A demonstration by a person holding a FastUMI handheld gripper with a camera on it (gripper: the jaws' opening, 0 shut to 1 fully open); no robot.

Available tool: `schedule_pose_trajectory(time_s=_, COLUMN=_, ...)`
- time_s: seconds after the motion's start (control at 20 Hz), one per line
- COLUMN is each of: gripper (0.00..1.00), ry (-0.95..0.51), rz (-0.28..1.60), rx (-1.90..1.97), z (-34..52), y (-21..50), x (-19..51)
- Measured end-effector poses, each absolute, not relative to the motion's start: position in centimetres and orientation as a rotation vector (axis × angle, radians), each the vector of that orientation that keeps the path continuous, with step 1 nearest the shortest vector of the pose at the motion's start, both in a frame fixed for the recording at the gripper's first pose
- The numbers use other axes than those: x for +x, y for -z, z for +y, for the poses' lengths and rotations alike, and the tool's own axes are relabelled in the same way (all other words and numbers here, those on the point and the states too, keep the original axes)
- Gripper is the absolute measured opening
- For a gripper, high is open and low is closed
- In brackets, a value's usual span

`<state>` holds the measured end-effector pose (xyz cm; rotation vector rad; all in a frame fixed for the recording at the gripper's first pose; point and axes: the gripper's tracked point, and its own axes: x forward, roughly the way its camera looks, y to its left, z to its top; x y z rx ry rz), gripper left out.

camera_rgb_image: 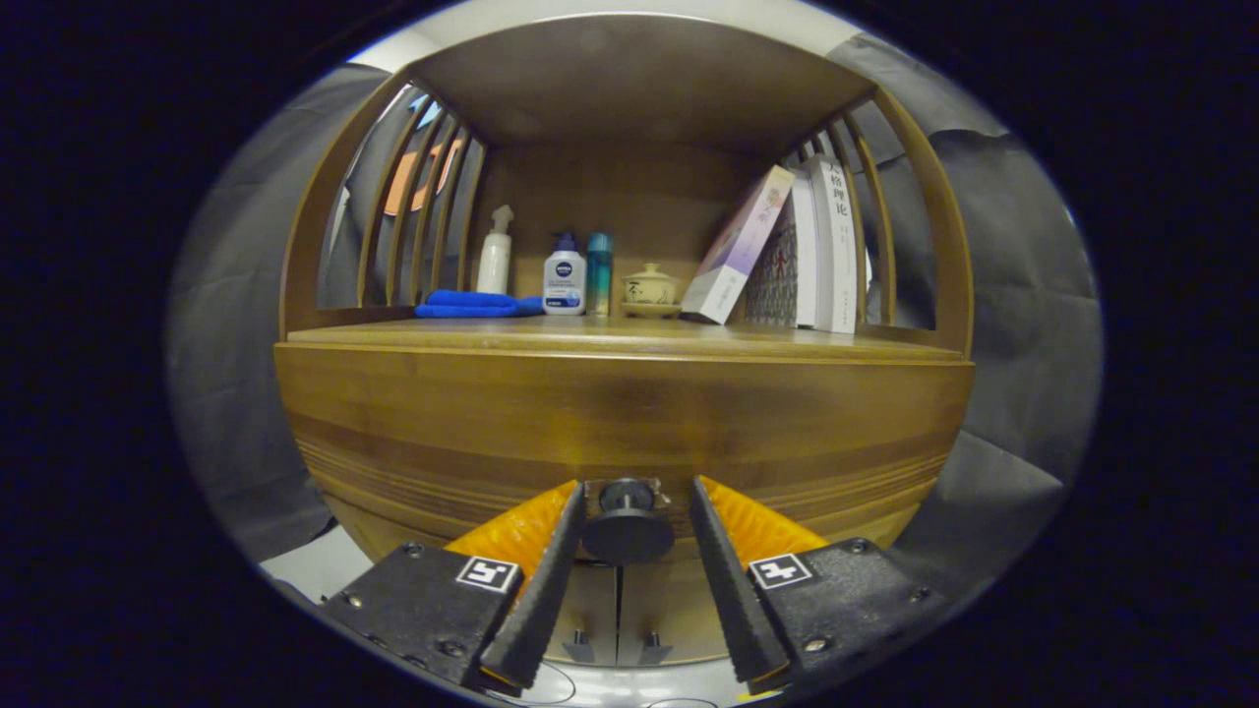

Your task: Pull open the drawer, take out the items inside it, and place them on the countertop above the cabinet.

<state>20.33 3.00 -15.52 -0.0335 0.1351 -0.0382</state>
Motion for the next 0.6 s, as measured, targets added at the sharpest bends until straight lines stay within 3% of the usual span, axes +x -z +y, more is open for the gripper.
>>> schedule_pose_trajectory(time_s=0.3, gripper=0.48, ry=0.040, rz=0.138, rx=-0.014, z=3.3, y=15.6, x=20.2)
schedule_pose_trajectory(time_s=0.6, gripper=0.36, ry=0.029, rz=0.175, rx=-0.005, z=3.3, y=15.7, x=19.5)
